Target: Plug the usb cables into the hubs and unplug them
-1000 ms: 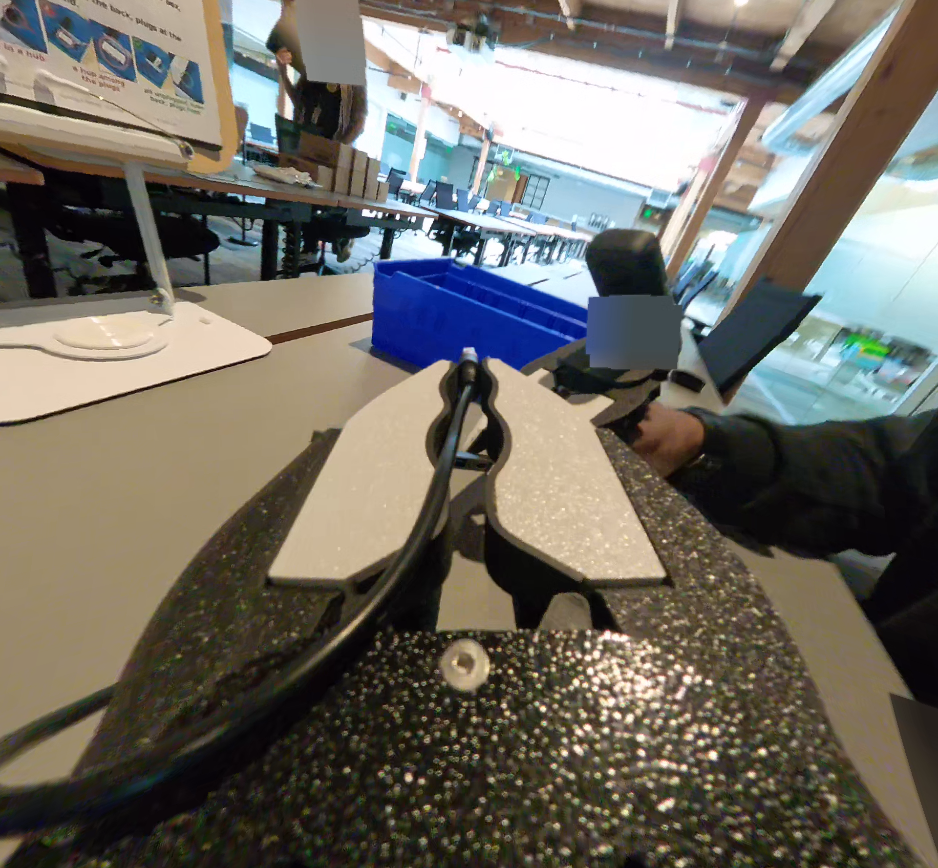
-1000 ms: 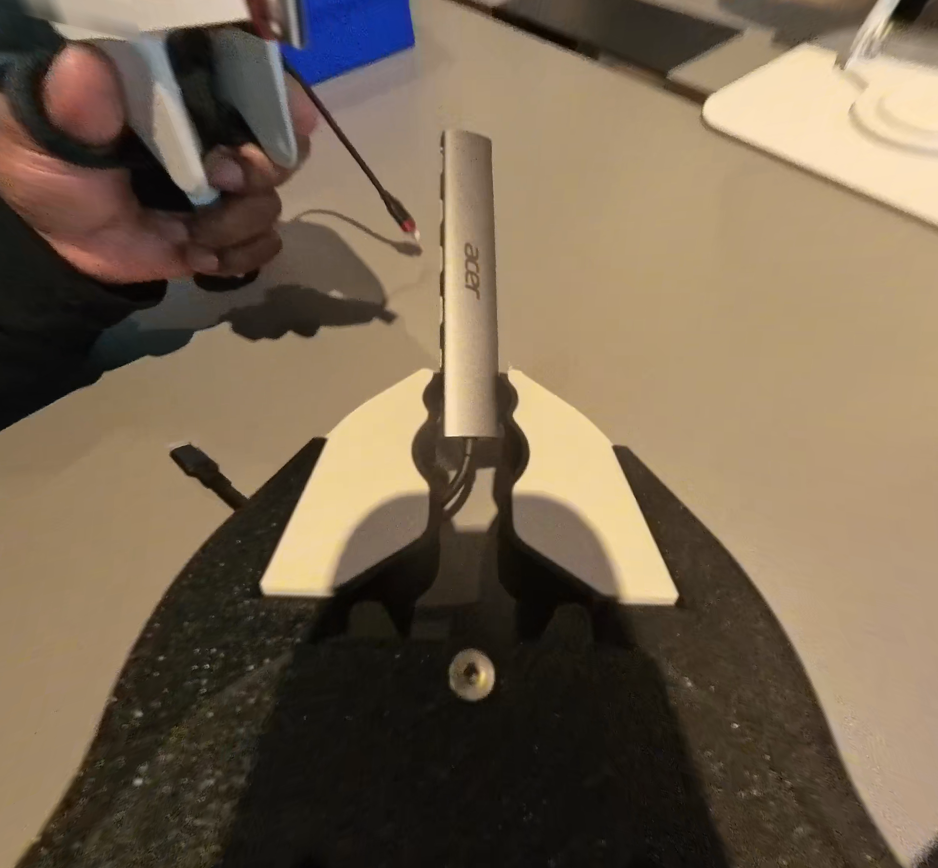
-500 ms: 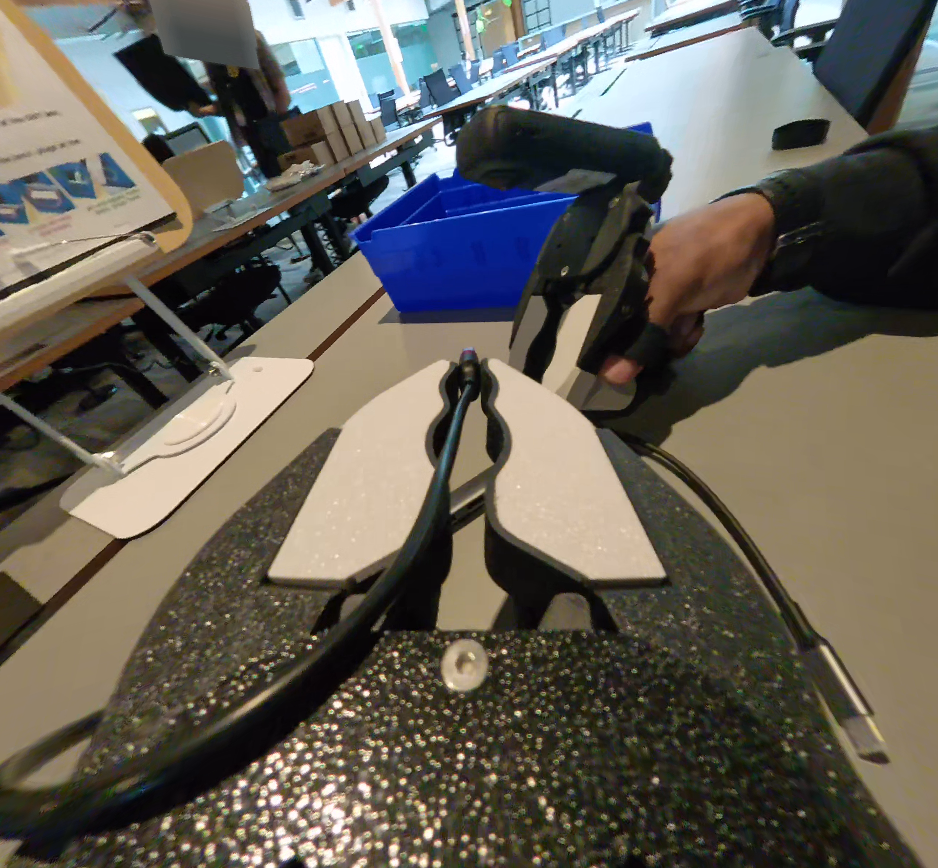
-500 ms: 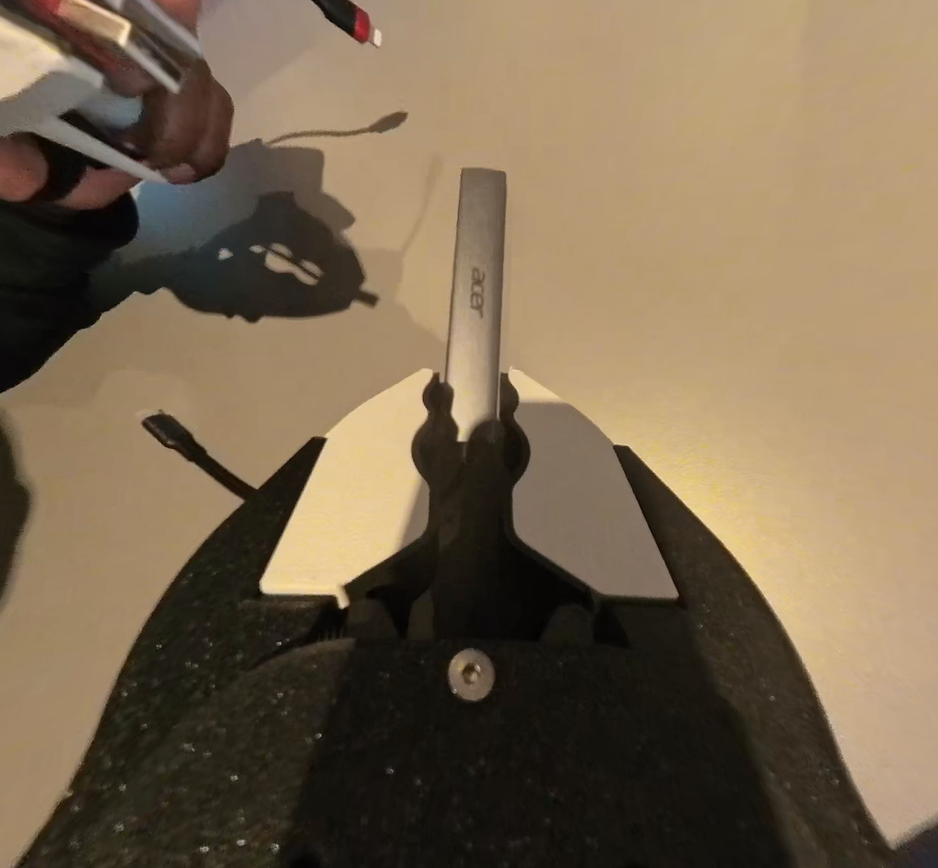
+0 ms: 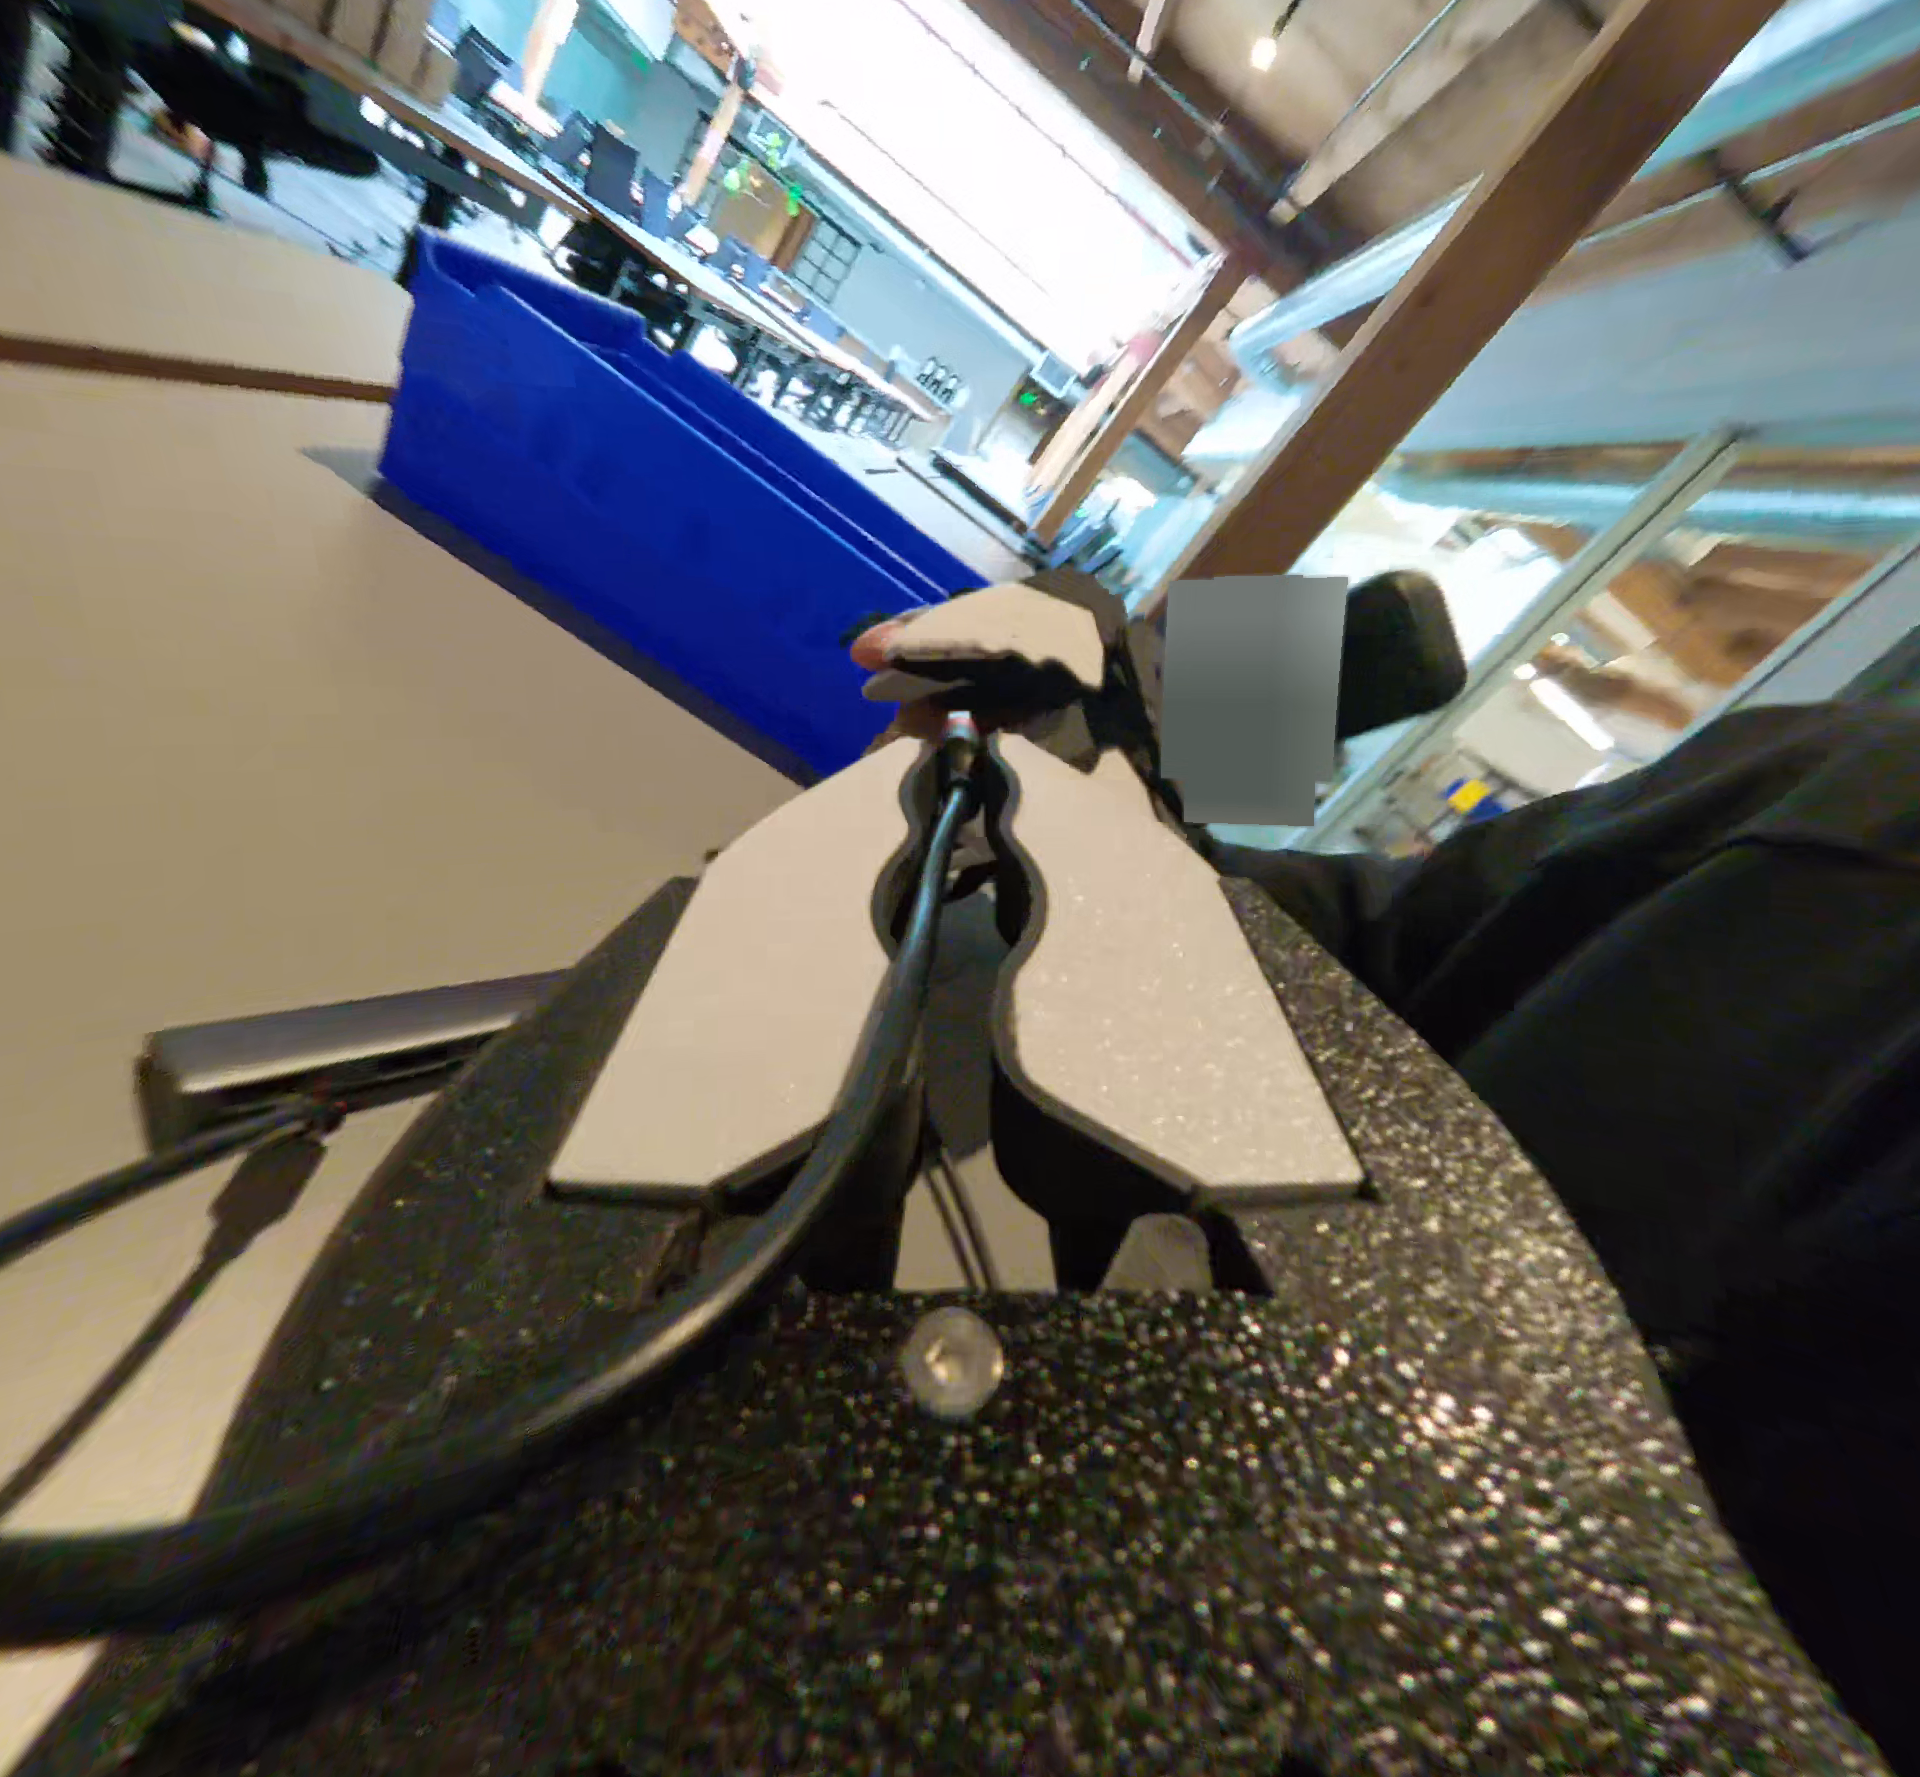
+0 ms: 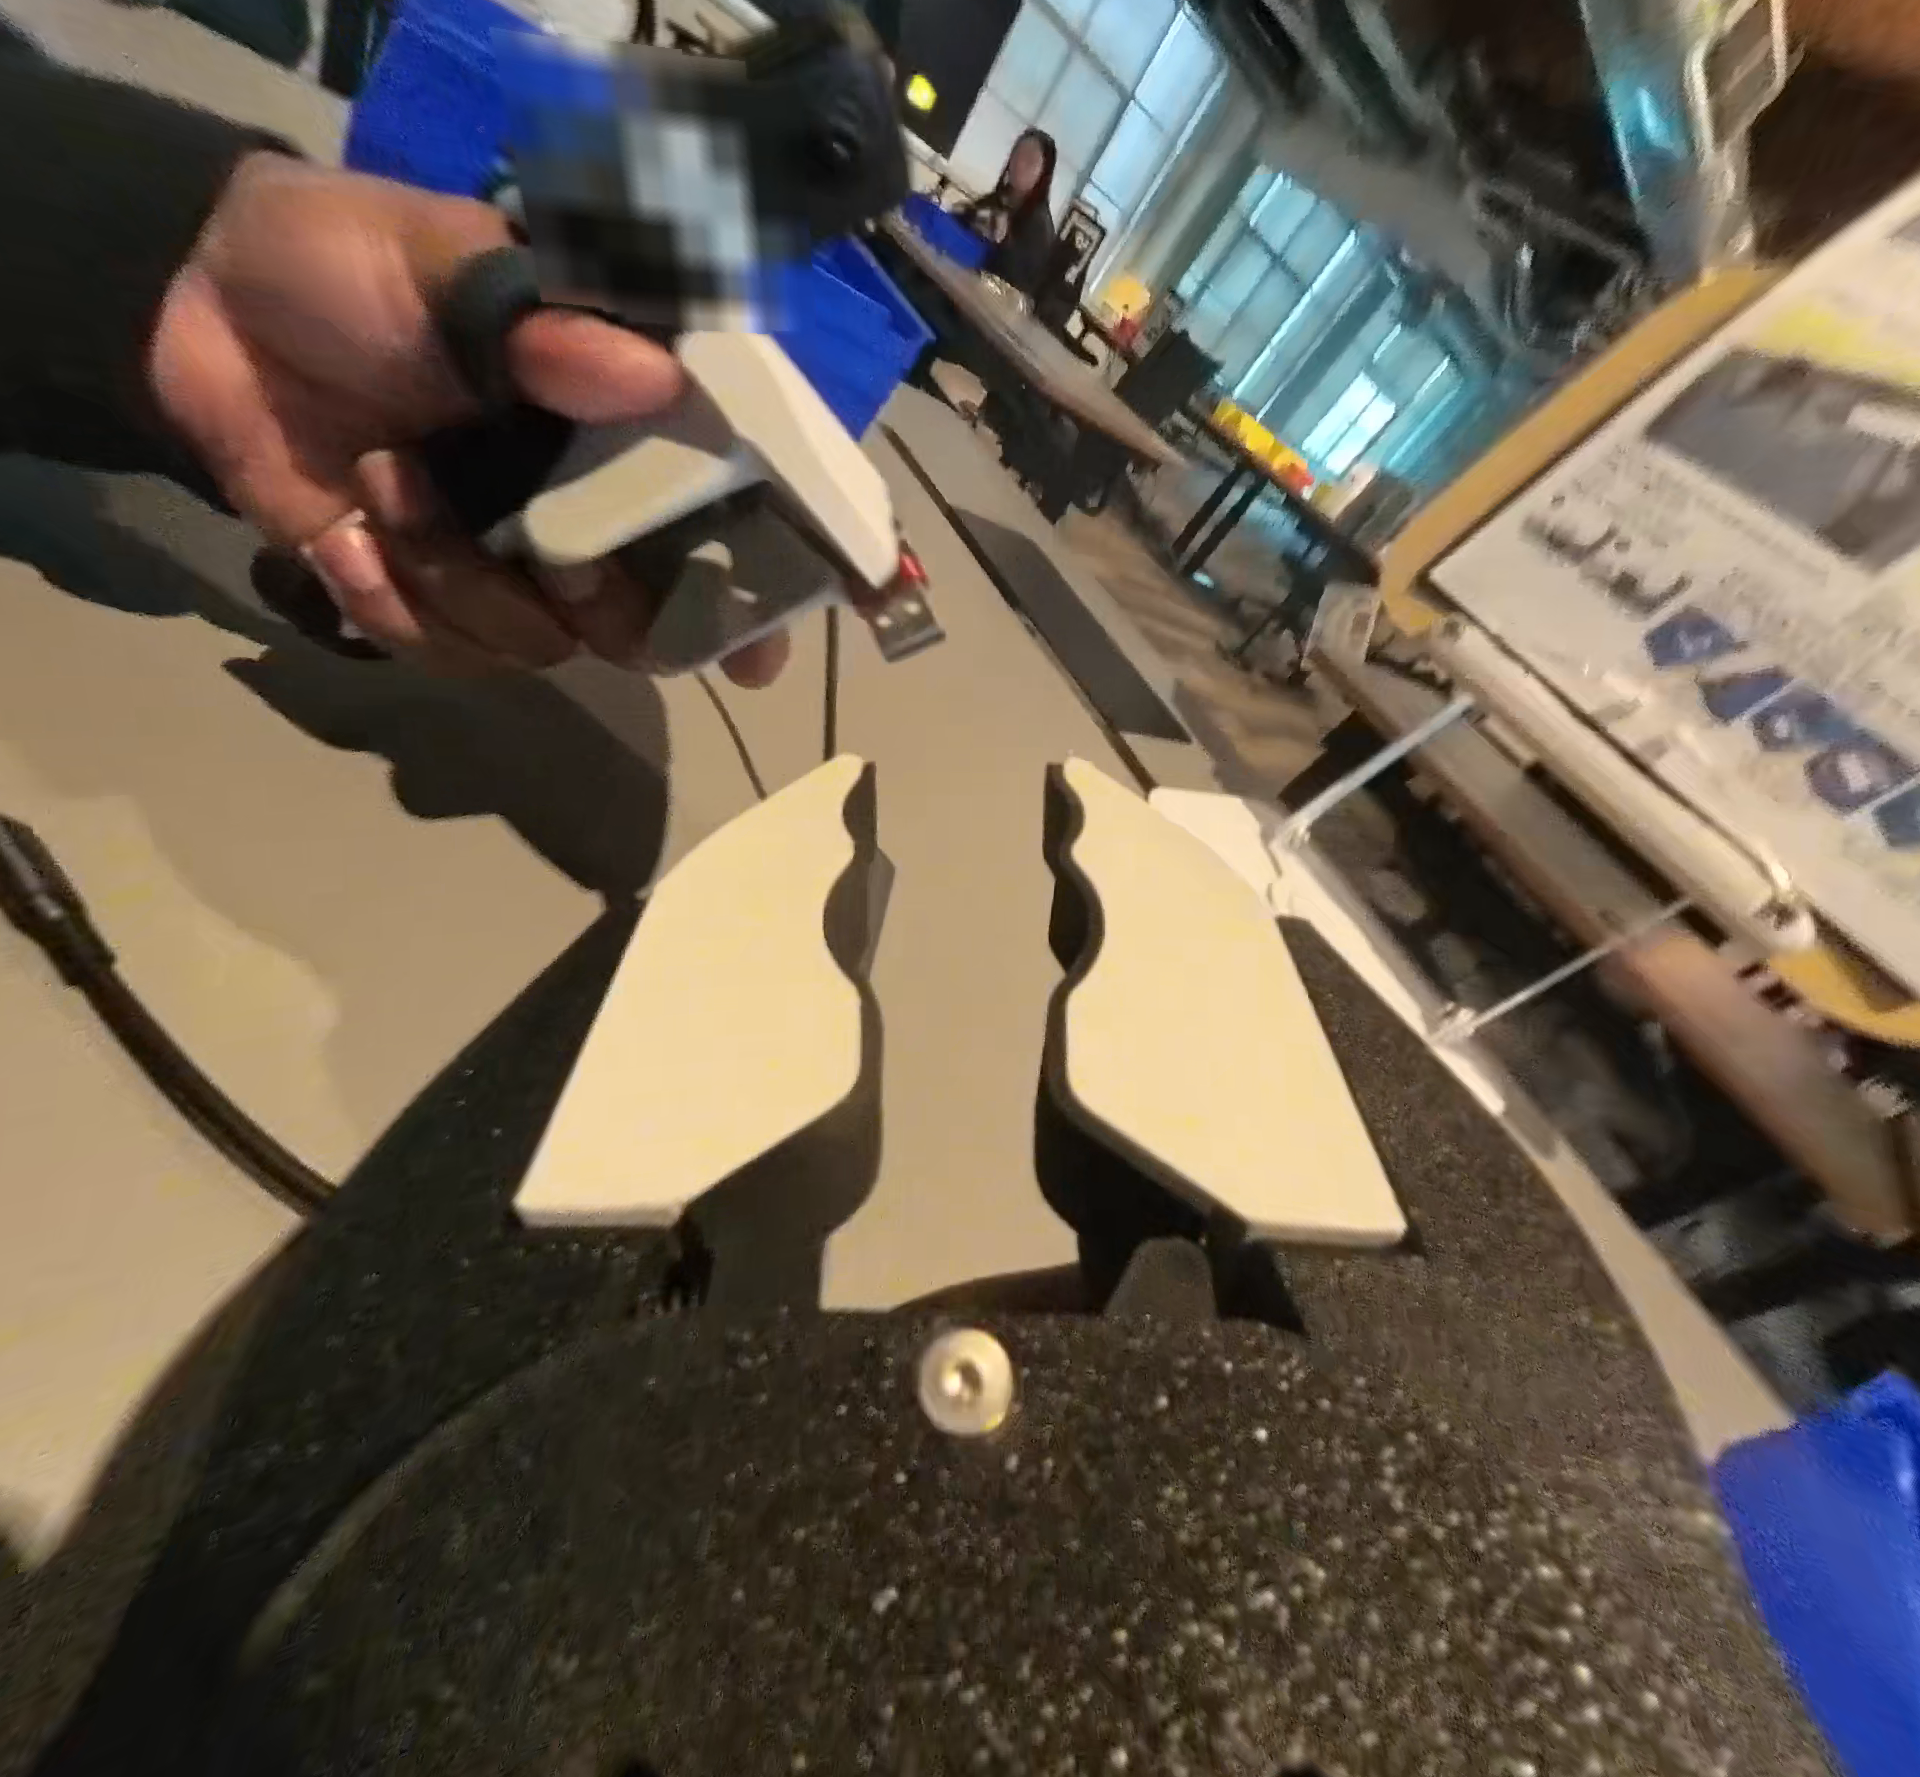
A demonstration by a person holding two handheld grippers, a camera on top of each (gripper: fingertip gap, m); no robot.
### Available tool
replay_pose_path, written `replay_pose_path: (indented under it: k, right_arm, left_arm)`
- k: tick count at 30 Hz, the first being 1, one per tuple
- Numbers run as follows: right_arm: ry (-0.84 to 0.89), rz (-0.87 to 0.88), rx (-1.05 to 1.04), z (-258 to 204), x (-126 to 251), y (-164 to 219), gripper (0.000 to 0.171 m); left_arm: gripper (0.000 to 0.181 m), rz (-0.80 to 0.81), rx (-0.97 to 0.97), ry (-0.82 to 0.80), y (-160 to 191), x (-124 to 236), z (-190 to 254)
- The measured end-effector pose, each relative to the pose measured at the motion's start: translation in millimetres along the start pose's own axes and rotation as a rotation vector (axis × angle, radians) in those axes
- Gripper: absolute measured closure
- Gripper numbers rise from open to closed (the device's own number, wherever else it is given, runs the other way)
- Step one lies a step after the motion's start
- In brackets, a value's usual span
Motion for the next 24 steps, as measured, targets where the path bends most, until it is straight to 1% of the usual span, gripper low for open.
replay_pose_path:
  k: [4, 9, 17, 20, 24]
  right_arm:
    - [0.000, 0.055, 0.093, -12, 1, -6, 0.140]
    - [-0.014, 0.053, 0.141, -16, 1, -5, 0.143]
    - [-0.052, 0.045, 0.201, -25, 0, -3, 0.150]
    - [-0.059, 0.047, 0.212, -26, 1, -3, 0.156]
    - [-0.069, 0.034, 0.209, -26, 1, -2, 0.158]
  left_arm:
    - [0.174, -0.017, 0.100, 0.033, 7, -4, 1]
    - [0.174, -0.031, 0.173, 0.092, 11, -7, 6]
    - [0.174, -0.069, 0.221, 0.130, 19, -12, 9]
    - [0.174, -0.084, 0.234, 0.142, 22, -13, 10]
    - [0.174, -0.089, 0.236, 0.140, 23, -13, 9]
Point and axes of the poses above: each gripper's, where its closed fingertips meet, x back along the fingers, y out of its underside, z = x × y across the jaws, the point moved 4 cm from there along x, back along the fingers, and after that the axes turned 12 degrees about -x, right-handed, at the moved point
